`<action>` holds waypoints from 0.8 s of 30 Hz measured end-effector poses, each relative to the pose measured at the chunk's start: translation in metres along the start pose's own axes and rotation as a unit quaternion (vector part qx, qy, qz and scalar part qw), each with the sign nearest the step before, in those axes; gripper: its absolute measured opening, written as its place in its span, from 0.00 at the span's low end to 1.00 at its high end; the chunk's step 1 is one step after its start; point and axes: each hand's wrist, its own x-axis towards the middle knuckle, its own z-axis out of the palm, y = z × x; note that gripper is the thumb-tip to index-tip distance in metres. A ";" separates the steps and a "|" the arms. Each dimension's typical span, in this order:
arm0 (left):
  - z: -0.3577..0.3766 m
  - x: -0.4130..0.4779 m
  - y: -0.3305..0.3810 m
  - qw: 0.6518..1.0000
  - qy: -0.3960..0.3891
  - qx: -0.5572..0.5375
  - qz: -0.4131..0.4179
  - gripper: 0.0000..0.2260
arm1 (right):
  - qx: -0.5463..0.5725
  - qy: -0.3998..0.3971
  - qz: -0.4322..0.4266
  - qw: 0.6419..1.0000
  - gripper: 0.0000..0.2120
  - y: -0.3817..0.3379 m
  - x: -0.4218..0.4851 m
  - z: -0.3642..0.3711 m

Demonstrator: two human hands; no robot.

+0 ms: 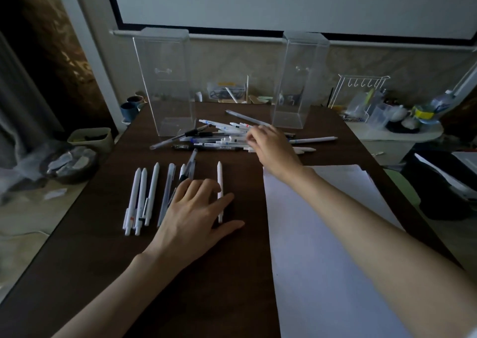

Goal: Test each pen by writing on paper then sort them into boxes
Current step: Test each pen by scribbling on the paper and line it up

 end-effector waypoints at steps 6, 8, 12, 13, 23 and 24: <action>-0.001 0.014 0.033 0.992 -0.035 -0.087 0.088 0.24 | -0.011 0.042 0.000 0.999 0.07 0.018 -0.041 -0.041; 0.004 0.025 0.047 0.983 -0.071 -0.115 0.125 0.25 | -0.042 0.025 0.074 0.996 0.10 0.032 -0.061 -0.046; 0.017 0.051 0.075 0.967 -0.101 -0.140 0.189 0.27 | -0.098 0.037 0.154 0.983 0.24 0.052 -0.089 -0.045; 0.020 0.056 0.081 0.964 -0.105 -0.141 0.200 0.27 | -0.105 0.058 0.152 0.981 0.25 0.055 -0.092 -0.043; 0.038 0.066 0.095 0.960 -0.108 -0.159 0.204 0.29 | -0.110 0.129 0.150 0.974 0.20 0.067 -0.101 -0.032; 0.037 0.066 0.095 0.961 -0.104 -0.155 0.205 0.28 | -0.112 0.128 0.135 0.976 0.22 0.068 -0.101 -0.031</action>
